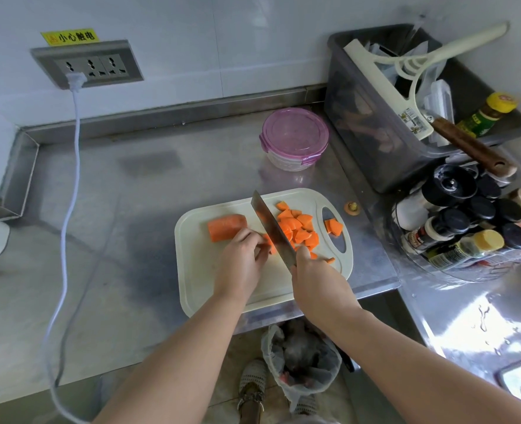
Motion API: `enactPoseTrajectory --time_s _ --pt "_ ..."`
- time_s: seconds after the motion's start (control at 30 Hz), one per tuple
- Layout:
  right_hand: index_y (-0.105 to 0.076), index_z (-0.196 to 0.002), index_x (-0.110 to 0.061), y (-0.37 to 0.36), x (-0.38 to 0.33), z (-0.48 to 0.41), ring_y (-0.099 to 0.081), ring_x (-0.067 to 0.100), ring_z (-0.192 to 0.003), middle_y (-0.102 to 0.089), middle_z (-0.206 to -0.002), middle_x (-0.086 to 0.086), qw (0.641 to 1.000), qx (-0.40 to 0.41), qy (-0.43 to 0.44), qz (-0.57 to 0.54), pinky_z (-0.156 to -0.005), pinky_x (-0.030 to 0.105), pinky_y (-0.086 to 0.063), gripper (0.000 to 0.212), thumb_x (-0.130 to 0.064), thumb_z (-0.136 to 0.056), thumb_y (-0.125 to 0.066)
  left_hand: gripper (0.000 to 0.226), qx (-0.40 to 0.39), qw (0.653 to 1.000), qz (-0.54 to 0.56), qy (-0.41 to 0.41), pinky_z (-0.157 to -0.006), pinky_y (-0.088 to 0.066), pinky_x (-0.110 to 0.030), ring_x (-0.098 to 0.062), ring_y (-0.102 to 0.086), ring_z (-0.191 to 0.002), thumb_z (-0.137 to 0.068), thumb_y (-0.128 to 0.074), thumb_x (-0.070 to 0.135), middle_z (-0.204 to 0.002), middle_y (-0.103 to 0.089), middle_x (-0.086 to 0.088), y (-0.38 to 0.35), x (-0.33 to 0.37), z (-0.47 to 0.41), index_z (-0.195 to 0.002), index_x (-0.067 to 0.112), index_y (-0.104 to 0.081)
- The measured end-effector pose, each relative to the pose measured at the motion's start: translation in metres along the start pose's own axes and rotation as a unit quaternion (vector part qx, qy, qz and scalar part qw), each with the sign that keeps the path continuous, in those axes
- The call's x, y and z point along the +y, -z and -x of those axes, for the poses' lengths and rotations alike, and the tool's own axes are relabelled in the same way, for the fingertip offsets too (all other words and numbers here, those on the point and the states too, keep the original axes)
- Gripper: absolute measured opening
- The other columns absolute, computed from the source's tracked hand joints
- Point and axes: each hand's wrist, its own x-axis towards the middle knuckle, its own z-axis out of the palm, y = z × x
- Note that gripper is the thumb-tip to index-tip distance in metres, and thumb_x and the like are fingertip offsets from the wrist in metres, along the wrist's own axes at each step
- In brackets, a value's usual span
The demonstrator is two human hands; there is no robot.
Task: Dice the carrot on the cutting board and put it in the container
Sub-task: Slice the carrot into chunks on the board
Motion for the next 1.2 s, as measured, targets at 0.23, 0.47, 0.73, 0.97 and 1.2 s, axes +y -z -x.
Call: enactPoseTrajectory --time_s 0.23,0.47,0.73,0.97,1.2 --pt "-0.042 -0.121 -0.008 -0.003 -0.001 -0.001 -0.061 0.032 -0.093 -0.045 -0.089 0.005 1.000 0.006 0.009 0.005 -0.069 0.034 -0.039 0.025 -0.016 -0.102 -0.030 0.005 0.005 1.000 -0.001 -0.007 -0.067 -0.043 -0.022 -0.020 -0.063 -0.076 -0.079 -0.072 0.005 -0.088 -0.064 -0.001 0.002 0.001 -0.001 -0.080 0.008 -0.069" --pt "-0.042 -0.122 -0.008 -0.004 -0.003 -0.003 -0.061 0.032 -0.094 -0.048 -0.091 0.006 1.000 -0.005 -0.005 0.008 -0.068 0.034 -0.038 0.025 -0.015 -0.101 -0.030 0.003 0.009 1.000 -0.004 -0.014 -0.068 -0.050 -0.031 -0.021 -0.064 -0.078 -0.081 -0.071 0.007 -0.090 -0.065 -0.001 0.002 0.000 0.001 -0.082 0.010 -0.070" --pt "-0.043 -0.118 -0.007 -0.002 -0.005 -0.011 -0.060 0.034 -0.099 -0.059 -0.109 0.014 0.999 -0.028 -0.006 0.030 -0.070 0.036 -0.039 0.022 -0.011 -0.100 -0.030 0.003 0.001 1.000 -0.015 -0.003 -0.062 -0.049 -0.036 -0.024 -0.063 -0.074 -0.079 -0.072 0.009 -0.086 -0.063 -0.002 0.000 -0.003 -0.002 -0.081 0.010 -0.069" --pt "-0.045 -0.117 -0.006 -0.009 -0.007 -0.022 -0.060 0.035 -0.101 -0.059 -0.111 0.015 0.998 -0.047 -0.015 0.036 -0.071 0.036 -0.039 0.023 -0.012 -0.101 -0.030 0.005 0.014 1.000 -0.020 -0.016 -0.056 -0.042 -0.026 -0.021 -0.059 -0.064 -0.078 -0.073 0.010 -0.082 -0.064 -0.001 0.000 -0.005 -0.002 -0.079 0.011 -0.069" --pt "-0.032 -0.136 -0.004 -0.013 0.005 -0.029 -0.065 0.025 -0.096 -0.059 -0.118 0.014 0.995 -0.021 -0.030 0.093 -0.049 0.025 -0.038 0.037 -0.025 -0.106 -0.028 0.004 0.007 1.000 -0.020 -0.013 -0.059 -0.051 -0.036 -0.021 -0.061 -0.071 -0.080 -0.072 0.014 -0.086 -0.064 0.000 0.000 -0.005 -0.003 -0.080 0.012 -0.069"
